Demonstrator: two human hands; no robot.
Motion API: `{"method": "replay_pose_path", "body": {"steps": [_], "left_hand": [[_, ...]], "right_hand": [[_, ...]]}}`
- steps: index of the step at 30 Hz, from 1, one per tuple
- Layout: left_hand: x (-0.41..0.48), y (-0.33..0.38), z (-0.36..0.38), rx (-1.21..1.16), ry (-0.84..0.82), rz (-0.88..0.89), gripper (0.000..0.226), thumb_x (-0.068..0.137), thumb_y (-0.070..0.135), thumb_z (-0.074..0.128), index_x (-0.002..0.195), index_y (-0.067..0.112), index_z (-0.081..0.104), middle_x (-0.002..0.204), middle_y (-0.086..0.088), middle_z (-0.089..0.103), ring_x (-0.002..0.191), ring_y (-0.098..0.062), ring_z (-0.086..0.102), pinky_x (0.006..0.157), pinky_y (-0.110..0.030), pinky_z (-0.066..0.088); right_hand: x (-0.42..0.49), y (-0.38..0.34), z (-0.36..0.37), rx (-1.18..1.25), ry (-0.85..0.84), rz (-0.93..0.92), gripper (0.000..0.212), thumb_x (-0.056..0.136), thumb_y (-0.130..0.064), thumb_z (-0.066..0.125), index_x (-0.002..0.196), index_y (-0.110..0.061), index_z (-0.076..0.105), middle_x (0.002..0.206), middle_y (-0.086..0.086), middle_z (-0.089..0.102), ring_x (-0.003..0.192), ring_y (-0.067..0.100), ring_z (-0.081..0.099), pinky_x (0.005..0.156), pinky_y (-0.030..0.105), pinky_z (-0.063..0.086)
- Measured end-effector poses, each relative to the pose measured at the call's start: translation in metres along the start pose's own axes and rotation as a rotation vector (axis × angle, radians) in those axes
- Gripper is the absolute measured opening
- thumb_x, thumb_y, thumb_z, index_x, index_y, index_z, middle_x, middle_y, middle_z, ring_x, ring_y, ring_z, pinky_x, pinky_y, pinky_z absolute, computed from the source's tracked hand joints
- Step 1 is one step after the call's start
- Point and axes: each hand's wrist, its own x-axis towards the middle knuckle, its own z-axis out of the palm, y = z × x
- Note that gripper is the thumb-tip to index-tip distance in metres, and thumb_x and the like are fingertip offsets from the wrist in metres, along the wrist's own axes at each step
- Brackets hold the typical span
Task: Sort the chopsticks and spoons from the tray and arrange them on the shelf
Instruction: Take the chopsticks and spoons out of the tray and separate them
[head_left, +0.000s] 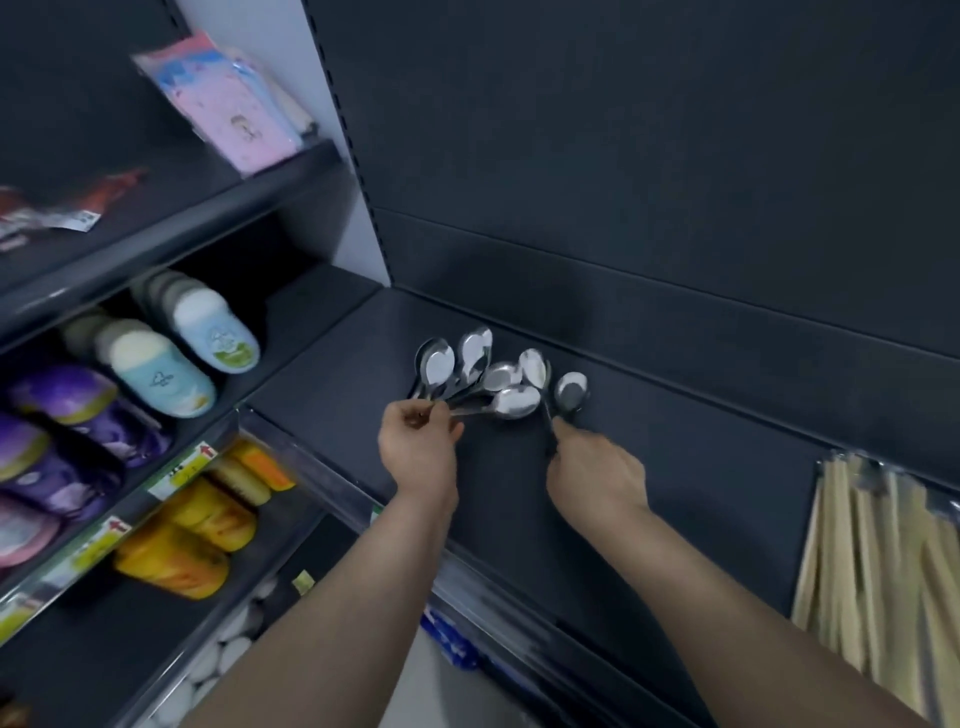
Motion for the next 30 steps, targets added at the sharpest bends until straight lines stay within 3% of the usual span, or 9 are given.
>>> {"method": "replay_pose_path", "body": {"steps": [4, 9, 12, 15, 20, 26, 30], "left_hand": [[0.013, -0.007, -0.004, 0.321, -0.137, 0.058, 0.014, 0.084, -0.002, 0.061, 0.077, 0.011, 0.061, 0.083, -0.007, 0.065, 0.071, -0.015, 0.064, 0.072, -0.030, 0.058], [0.028, 0.009, -0.008, 1.087, -0.467, 0.524, 0.010, 0.084, 0.019, 0.061, 0.094, 0.020, 0.065, 0.095, 0.002, 0.067, 0.093, -0.018, 0.059, 0.073, -0.028, 0.047], [0.039, 0.013, -0.010, 1.359, -0.650, 0.714, 0.019, 0.086, 0.032, 0.063, 0.104, 0.023, 0.062, 0.105, 0.001, 0.064, 0.109, -0.021, 0.049, 0.079, -0.031, 0.044], [0.049, 0.012, -0.014, 1.363, -0.721, 0.813, 0.020, 0.089, 0.032, 0.060, 0.106, 0.023, 0.065, 0.109, 0.000, 0.063, 0.112, -0.023, 0.048, 0.081, -0.034, 0.047], [0.046, 0.025, -0.007, 1.277, -0.812, 0.987, 0.016, 0.090, 0.025, 0.057, 0.102, 0.022, 0.067, 0.105, 0.000, 0.063, 0.106, -0.025, 0.051, 0.078, -0.034, 0.046], [0.000, 0.031, 0.022, 1.342, -1.058, 1.021, 0.020, 0.092, 0.026, 0.055, 0.111, 0.026, 0.064, 0.114, -0.002, 0.064, 0.110, -0.026, 0.055, 0.077, -0.033, 0.043], [-0.059, 0.025, 0.042, 1.280, -1.212, 1.066, 0.022, 0.093, 0.028, 0.055, 0.114, 0.029, 0.062, 0.115, 0.003, 0.065, 0.110, -0.023, 0.057, 0.078, -0.031, 0.045]], "right_hand": [[0.012, -0.015, 0.011, -0.102, 0.017, -0.094, 0.033, 0.091, -0.015, 0.045, 0.121, -0.022, 0.059, 0.124, 0.000, 0.051, 0.118, 0.021, 0.041, 0.094, 0.034, 0.039], [0.022, -0.030, 0.014, -0.012, 0.003, -0.014, 0.029, 0.087, -0.014, 0.052, 0.114, -0.022, 0.061, 0.126, 0.000, 0.043, 0.114, 0.023, 0.037, 0.095, 0.034, 0.038], [0.025, -0.044, 0.019, 0.040, -0.058, 0.005, 0.033, 0.087, -0.008, 0.047, 0.115, -0.018, 0.059, 0.127, 0.001, 0.045, 0.112, 0.023, 0.040, 0.092, 0.036, 0.043], [0.023, -0.058, 0.021, 0.060, -0.067, 0.025, 0.033, 0.087, -0.009, 0.047, 0.114, -0.020, 0.061, 0.124, -0.001, 0.048, 0.113, 0.024, 0.045, 0.092, 0.037, 0.045], [0.002, -0.058, 0.010, -0.051, 0.090, 0.117, 0.032, 0.089, -0.016, 0.043, 0.113, -0.022, 0.062, 0.120, 0.001, 0.055, 0.109, 0.026, 0.052, 0.090, 0.038, 0.044], [-0.053, -0.021, -0.007, -0.213, 0.124, 0.251, 0.033, 0.092, -0.013, 0.041, 0.117, -0.024, 0.060, 0.118, 0.000, 0.055, 0.109, 0.024, 0.050, 0.085, 0.033, 0.036], [-0.100, 0.019, -0.025, -0.232, 0.220, 0.376, 0.031, 0.092, -0.016, 0.043, 0.116, -0.025, 0.060, 0.114, 0.000, 0.057, 0.110, 0.024, 0.051, 0.084, 0.031, 0.038]]}}
